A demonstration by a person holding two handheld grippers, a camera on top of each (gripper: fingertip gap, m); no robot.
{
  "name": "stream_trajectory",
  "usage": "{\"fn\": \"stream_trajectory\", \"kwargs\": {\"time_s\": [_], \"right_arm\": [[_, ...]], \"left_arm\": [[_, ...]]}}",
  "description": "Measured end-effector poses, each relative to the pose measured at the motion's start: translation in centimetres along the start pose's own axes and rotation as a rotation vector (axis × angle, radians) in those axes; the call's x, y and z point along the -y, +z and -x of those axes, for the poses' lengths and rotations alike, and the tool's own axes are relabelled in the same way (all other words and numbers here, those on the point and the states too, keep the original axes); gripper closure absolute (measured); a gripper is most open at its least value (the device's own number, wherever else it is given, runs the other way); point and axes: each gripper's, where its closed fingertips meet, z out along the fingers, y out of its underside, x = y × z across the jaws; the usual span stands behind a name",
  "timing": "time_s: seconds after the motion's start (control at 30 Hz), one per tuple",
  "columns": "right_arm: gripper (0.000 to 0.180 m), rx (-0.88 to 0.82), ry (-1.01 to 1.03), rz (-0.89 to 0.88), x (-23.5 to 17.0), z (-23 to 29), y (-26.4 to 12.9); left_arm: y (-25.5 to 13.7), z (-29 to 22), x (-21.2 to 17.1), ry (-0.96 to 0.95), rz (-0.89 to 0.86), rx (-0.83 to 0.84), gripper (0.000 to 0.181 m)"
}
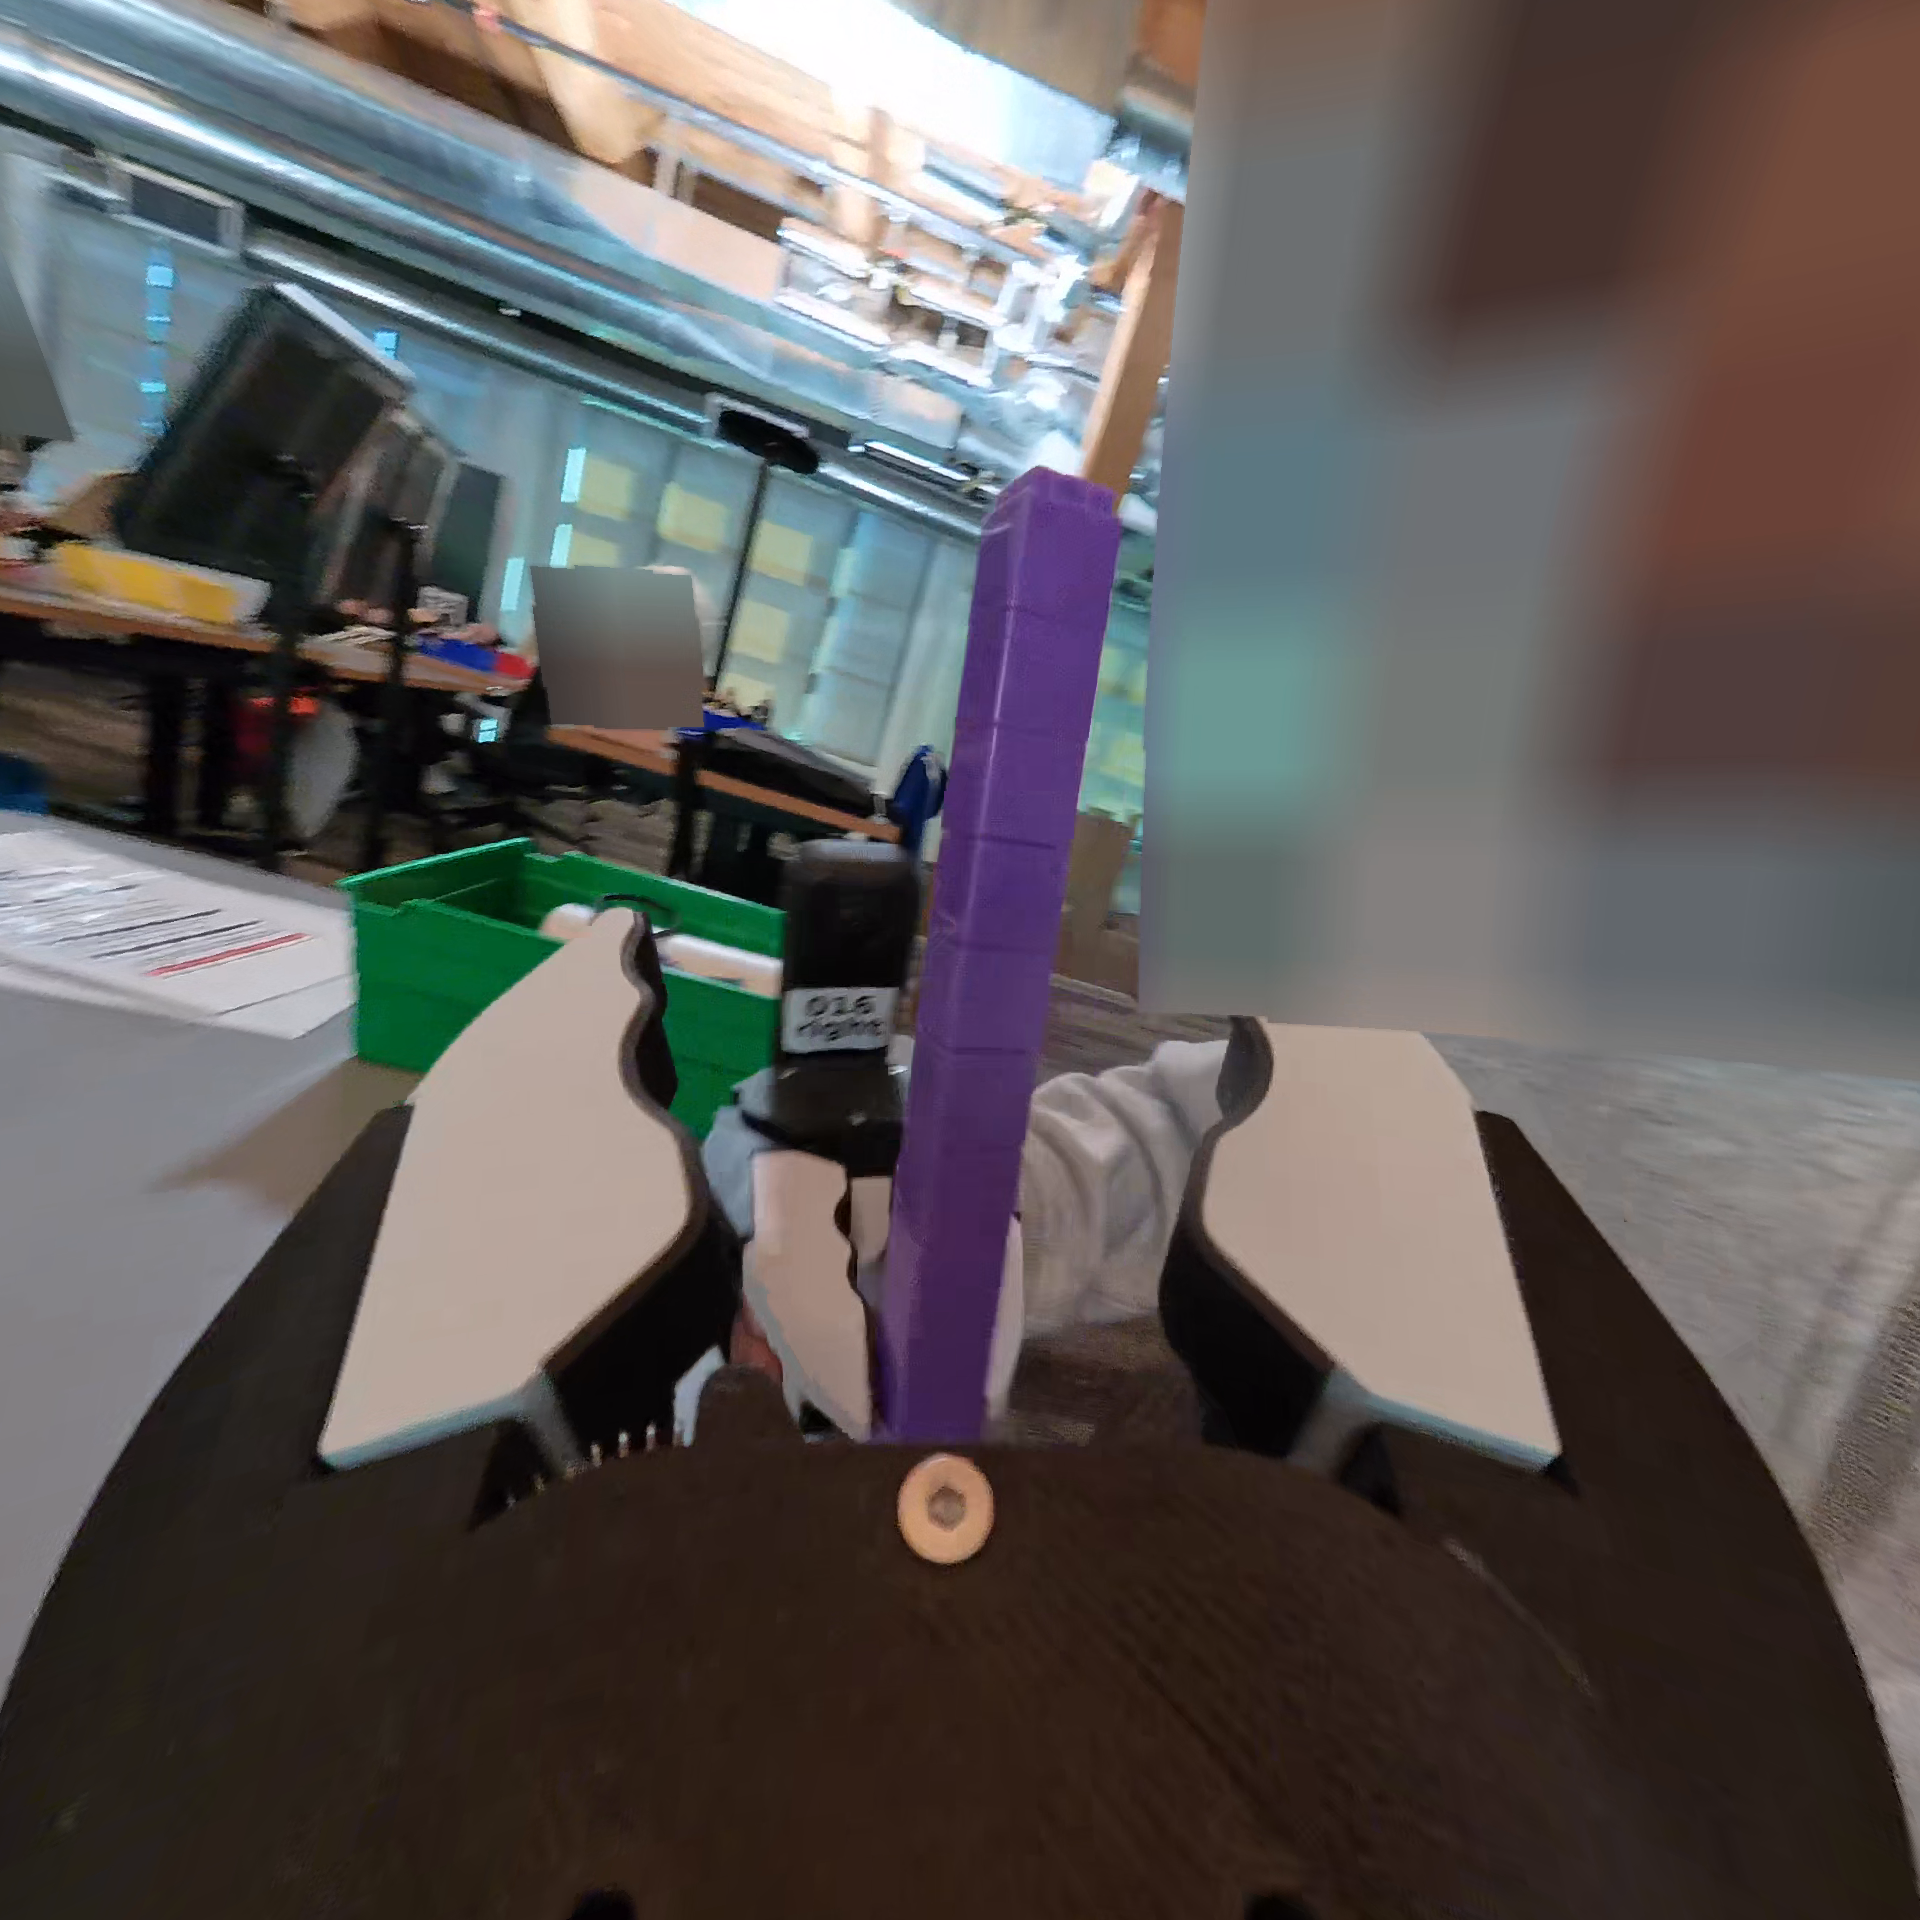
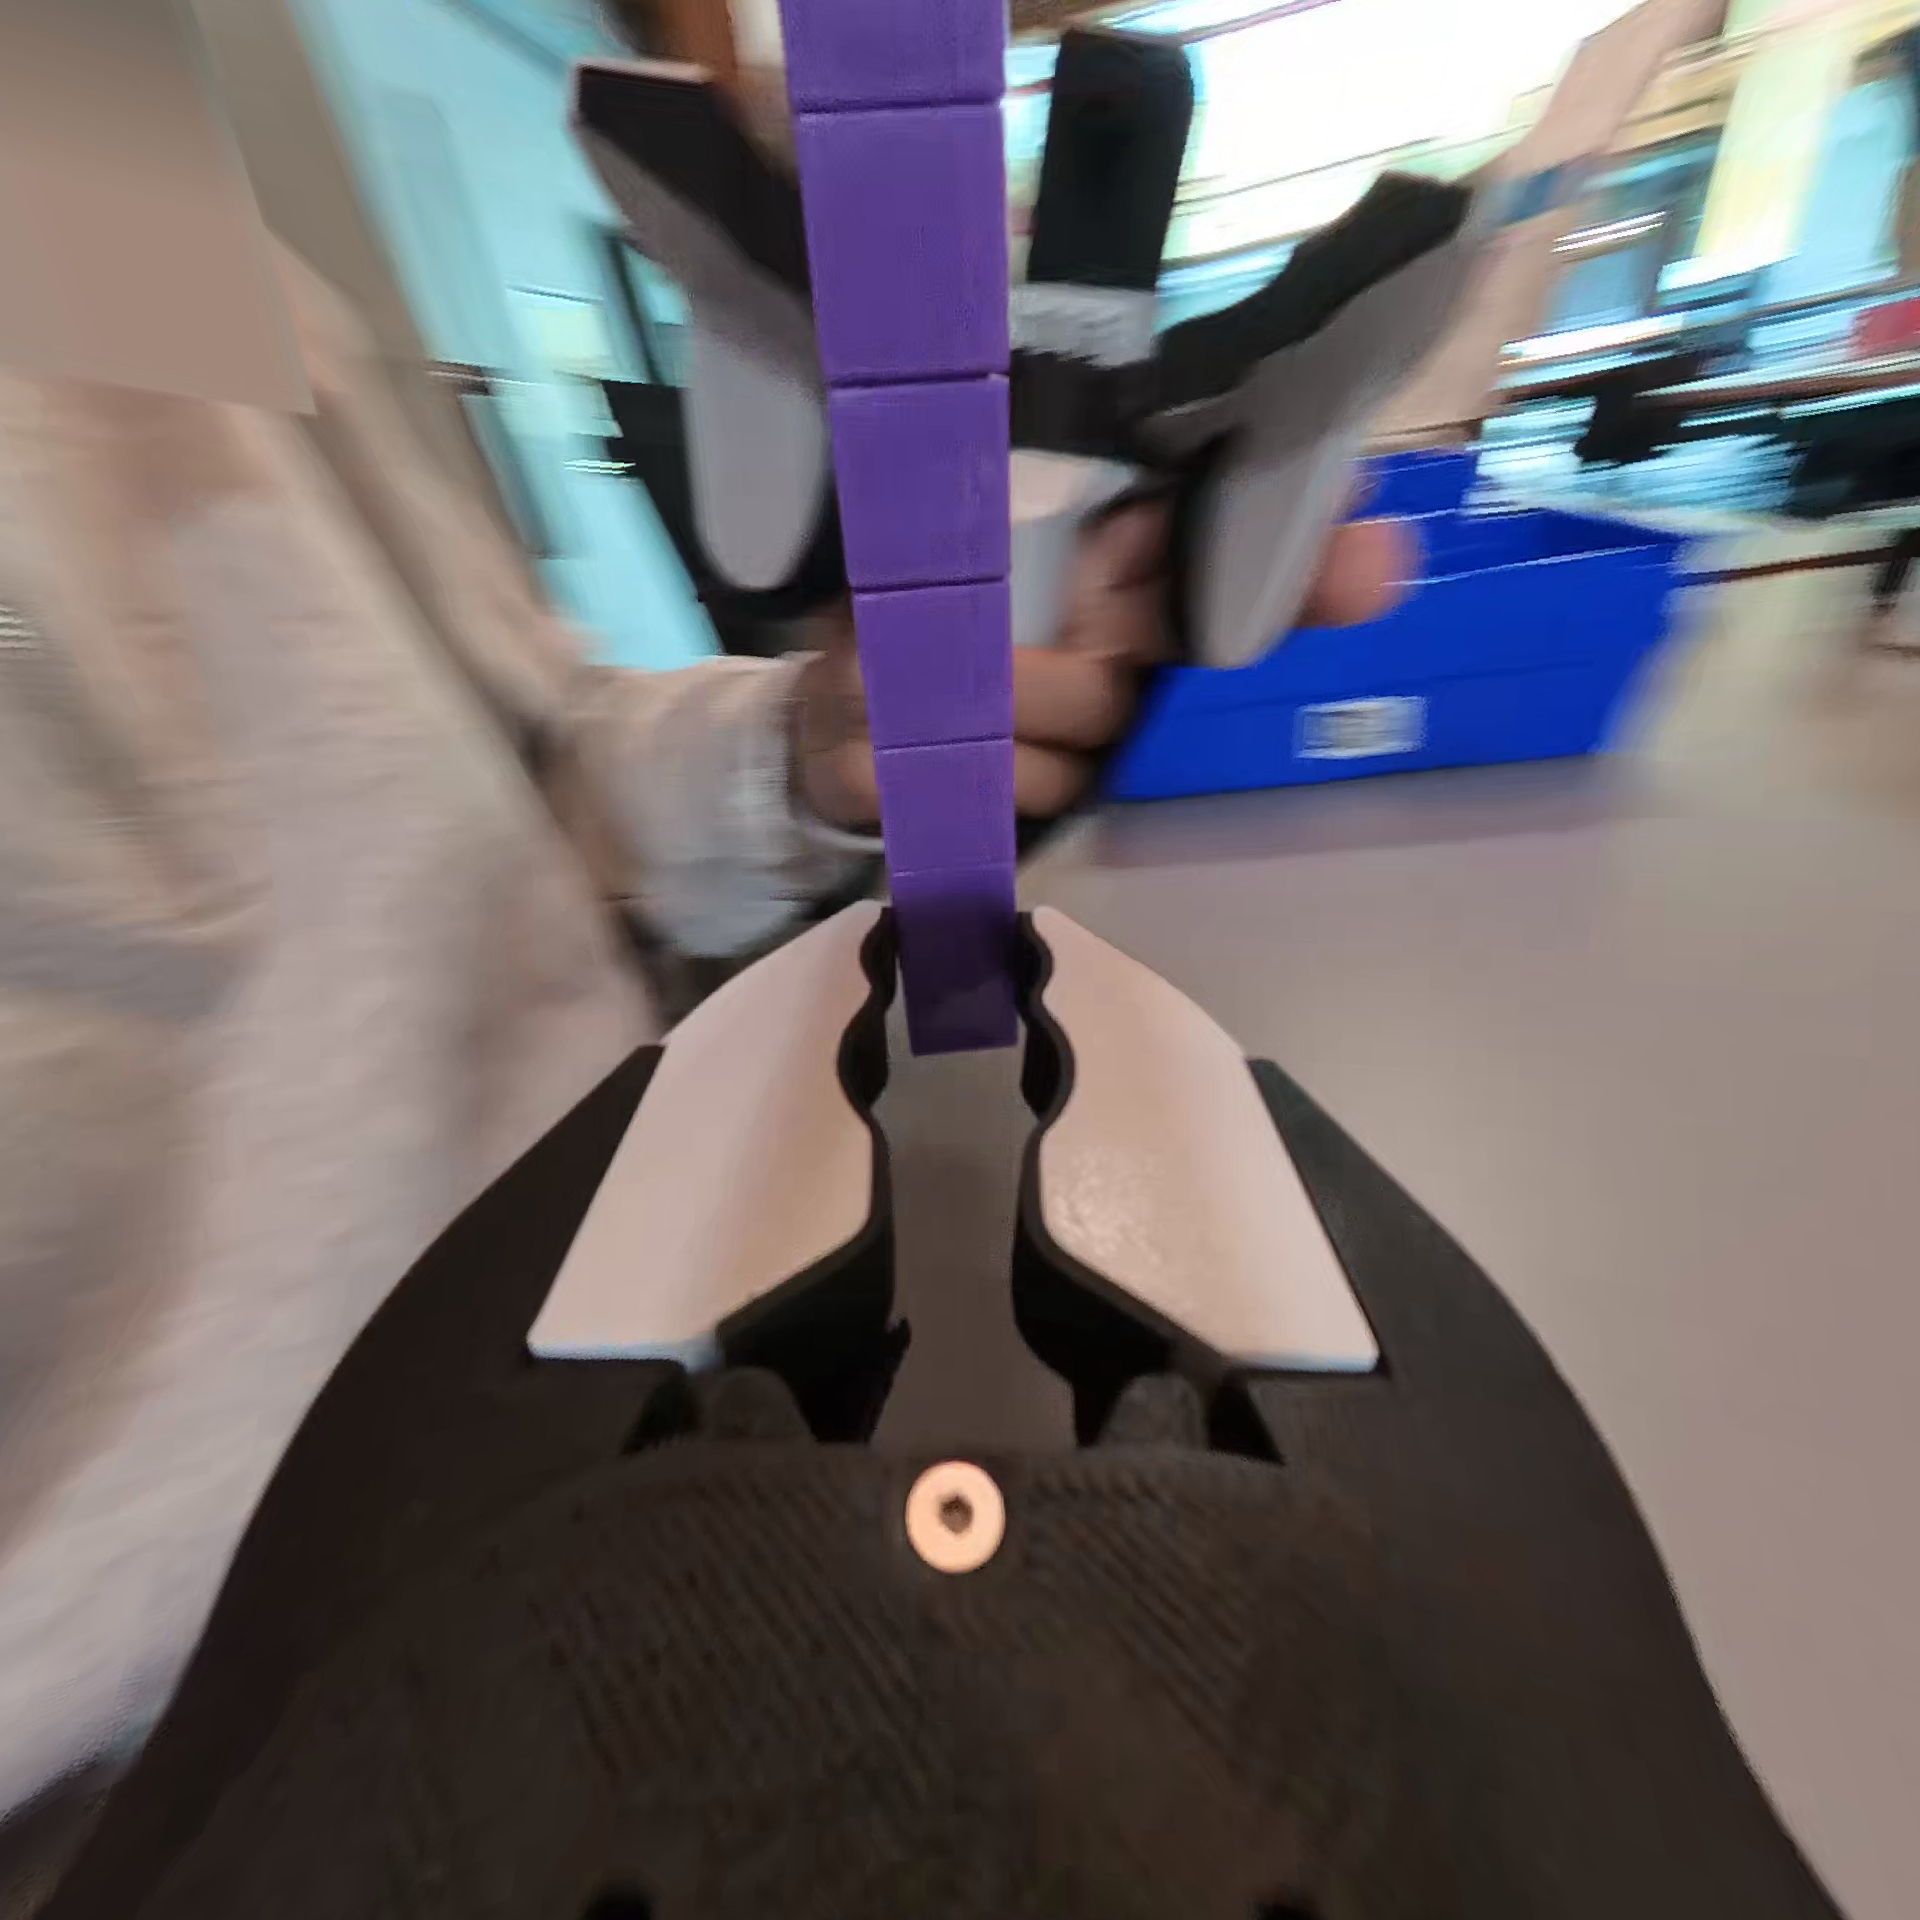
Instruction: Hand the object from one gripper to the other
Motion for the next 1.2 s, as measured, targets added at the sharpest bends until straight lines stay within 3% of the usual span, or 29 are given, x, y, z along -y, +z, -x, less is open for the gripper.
{"fn": "stream_trajectory", "kwargs": {"time_s": [0.07,0.17,0.3,0.63,0.8,0.83,0.93,1.0,1.2], "right_arm": [[0.158,-0.164,-0.047,0.011,0.0,-2.4,-1.0],[0.158,-0.262,-0.061,0.056,-0.7,-3.9,-1.5],[0.158,-0.243,-0.052,0.111,-1.9,-3.4,-0.3],[0.158,-0.174,-0.054,0.14,-2.7,-1.7,1.6],[0.157,-0.179,-0.054,0.137,-2.7,-1.7,1.7],[0.151,-0.187,-0.061,0.128,-2.6,-1.8,1.6],[0.108,-0.247,-0.119,0.052,-1.5,-2.6,1.2],[0.092,-0.285,-0.172,0.009,-0.8,-3.1,0.8],[0.076,-0.303,-0.274,-0.05,0.3,-2.8,0.5]], "left_arm": [[-0.5,1.6,0.1,0.0,-0.007,0.088,0.08],[-1.3,3.2,0.4,0.013,-0.012,0.192,0.094],[-1.4,2.9,0.4,0.077,0.048,0.213,0.123],[-1.1,-1.0,2.5,0.186,0.074,0.092,0.159],[-1.2,-0.9,2.4,0.21,0.091,0.109,0.159],[-1.2,-0.7,2.5,0.207,0.093,0.122,0.159],[-1.5,0.0,2.5,0.151,0.102,0.152,0.159],[-2.0,0.8,2.9,0.089,0.067,0.181,0.159],[-4.0,3.3,3.9,-0.175,-0.088,0.206,0.159]]}}
